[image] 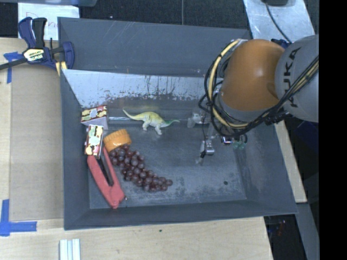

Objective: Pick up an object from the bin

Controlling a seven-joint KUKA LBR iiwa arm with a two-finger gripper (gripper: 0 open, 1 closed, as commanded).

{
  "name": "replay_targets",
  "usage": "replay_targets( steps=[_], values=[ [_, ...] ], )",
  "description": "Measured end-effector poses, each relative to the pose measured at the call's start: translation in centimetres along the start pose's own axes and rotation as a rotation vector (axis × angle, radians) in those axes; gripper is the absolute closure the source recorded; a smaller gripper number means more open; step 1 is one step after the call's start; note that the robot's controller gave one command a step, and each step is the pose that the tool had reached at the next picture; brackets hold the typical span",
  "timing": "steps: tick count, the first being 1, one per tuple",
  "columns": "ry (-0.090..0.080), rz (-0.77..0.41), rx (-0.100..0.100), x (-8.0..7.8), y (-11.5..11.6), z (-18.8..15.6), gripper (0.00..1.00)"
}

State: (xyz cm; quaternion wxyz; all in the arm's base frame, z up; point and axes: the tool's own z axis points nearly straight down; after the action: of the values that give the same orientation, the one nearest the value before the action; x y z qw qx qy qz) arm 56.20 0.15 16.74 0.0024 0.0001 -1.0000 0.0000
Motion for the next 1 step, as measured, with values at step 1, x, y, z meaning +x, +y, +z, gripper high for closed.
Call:
replay_targets(
  steps=[1],
  values=[
    [-0.009, 0.000, 0.000, -0.18, 0.00, -0.47, 0.00]
  ],
)
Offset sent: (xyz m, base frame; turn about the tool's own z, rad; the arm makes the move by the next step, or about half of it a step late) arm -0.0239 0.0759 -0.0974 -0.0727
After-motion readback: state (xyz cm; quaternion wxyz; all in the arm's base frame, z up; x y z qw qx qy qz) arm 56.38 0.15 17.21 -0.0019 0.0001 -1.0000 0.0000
